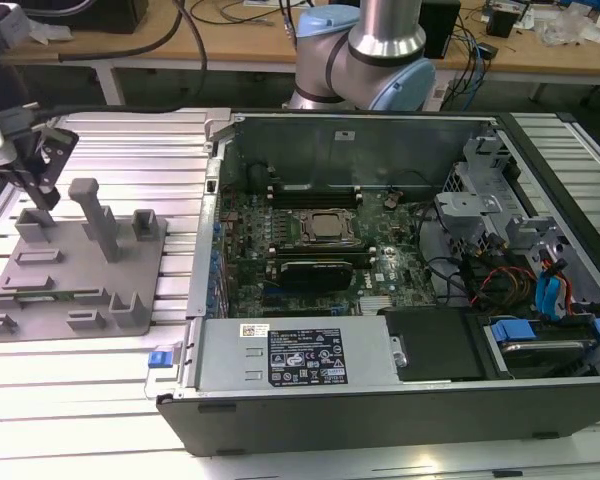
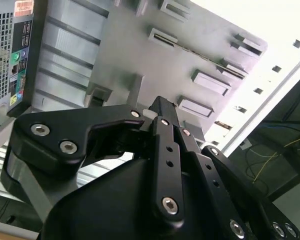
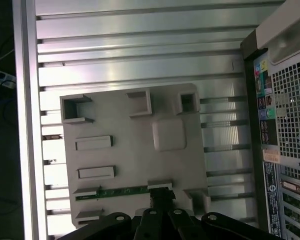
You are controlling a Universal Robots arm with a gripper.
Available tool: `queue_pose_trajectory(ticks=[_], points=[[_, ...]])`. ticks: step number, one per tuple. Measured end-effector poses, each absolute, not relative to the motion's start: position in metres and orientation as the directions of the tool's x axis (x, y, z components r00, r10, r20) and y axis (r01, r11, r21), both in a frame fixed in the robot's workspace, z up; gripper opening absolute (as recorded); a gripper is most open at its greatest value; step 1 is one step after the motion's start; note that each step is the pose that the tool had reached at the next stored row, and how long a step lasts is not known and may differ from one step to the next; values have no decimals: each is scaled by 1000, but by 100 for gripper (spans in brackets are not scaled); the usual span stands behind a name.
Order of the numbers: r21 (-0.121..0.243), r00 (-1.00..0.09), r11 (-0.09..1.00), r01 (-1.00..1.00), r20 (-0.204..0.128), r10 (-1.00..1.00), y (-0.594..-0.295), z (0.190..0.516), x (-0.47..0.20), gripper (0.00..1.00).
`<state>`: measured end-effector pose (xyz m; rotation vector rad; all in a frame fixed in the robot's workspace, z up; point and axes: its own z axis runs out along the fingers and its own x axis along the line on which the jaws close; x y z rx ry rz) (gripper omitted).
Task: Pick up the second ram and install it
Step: 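Reach for the second ram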
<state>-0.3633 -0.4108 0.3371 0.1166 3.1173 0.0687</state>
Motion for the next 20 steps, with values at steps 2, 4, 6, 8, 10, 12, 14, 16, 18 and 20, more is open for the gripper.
queue_pose_trajectory(ticks=[2, 4, 6, 8, 10, 12, 14, 16, 18, 20], points=[[45, -997, 996, 74, -19, 75, -414, 336, -366, 8], [45, -997, 996, 74, -19, 75, -416, 335, -368, 8], [45, -997, 996, 74, -19, 75, -418, 334, -371, 8], [45, -997, 996, 74, -19, 75, -420, 332, -374, 8], [45, -997, 996, 74, -19, 75, -422, 329, -379, 8], [45, -997, 996, 74, -19, 75, -423, 327, -381, 8], [45, -997, 996, 74, -17, 75, -425, 321, -387, 8], [45, -997, 996, 75, -17, 75, -425, 319, -389, 8], [44, -997, 996, 74, -16, 75, -425, 319, -389, 8], [44, -997, 996, 74, -16, 75, -425, 319, -389, 8]])
